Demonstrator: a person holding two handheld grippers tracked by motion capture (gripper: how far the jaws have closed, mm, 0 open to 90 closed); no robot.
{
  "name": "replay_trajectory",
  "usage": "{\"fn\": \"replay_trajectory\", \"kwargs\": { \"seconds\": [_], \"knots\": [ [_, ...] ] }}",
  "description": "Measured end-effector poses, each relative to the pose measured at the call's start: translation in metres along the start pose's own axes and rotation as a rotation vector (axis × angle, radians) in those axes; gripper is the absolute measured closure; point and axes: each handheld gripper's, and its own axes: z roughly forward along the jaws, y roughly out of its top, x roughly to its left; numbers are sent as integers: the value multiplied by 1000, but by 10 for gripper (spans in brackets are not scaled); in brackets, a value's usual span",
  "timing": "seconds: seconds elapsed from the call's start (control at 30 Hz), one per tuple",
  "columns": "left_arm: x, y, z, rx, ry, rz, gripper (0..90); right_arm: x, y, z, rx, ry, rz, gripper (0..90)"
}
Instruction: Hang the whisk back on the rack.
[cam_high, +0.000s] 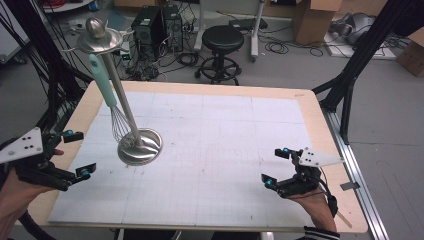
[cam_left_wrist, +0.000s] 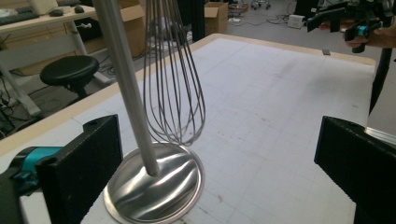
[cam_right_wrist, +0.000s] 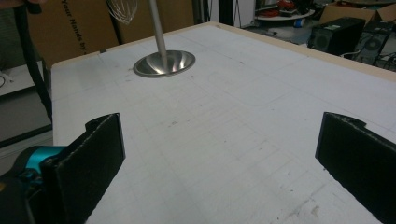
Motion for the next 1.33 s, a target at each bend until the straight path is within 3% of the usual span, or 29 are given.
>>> {"fn": "replay_trajectory", "kwargs": {
  "seconds": [0.33, 0.6, 0.87, 0.93, 1.33],
  "knots": [
    [-13, -19, 18, -3, -27, -5, 17, 0, -1, -3, -3, -14, 0, 5],
    [-18, -24, 35, 7, -51, 4, 16, 0, -3, -3, -4, -20, 4, 5],
    [-20, -40, 48, -14, -66, -23, 17, -1, -6, -6, -9, -33, 15, 5],
    [-21, -41, 52, 11, -67, -18, 17, -1, -7, -7, -12, -35, 19, 5],
    [-20, -43, 57, 17, -75, -14, 17, -4, -11, -5, 8, -35, 26, 5]
  ]
}}
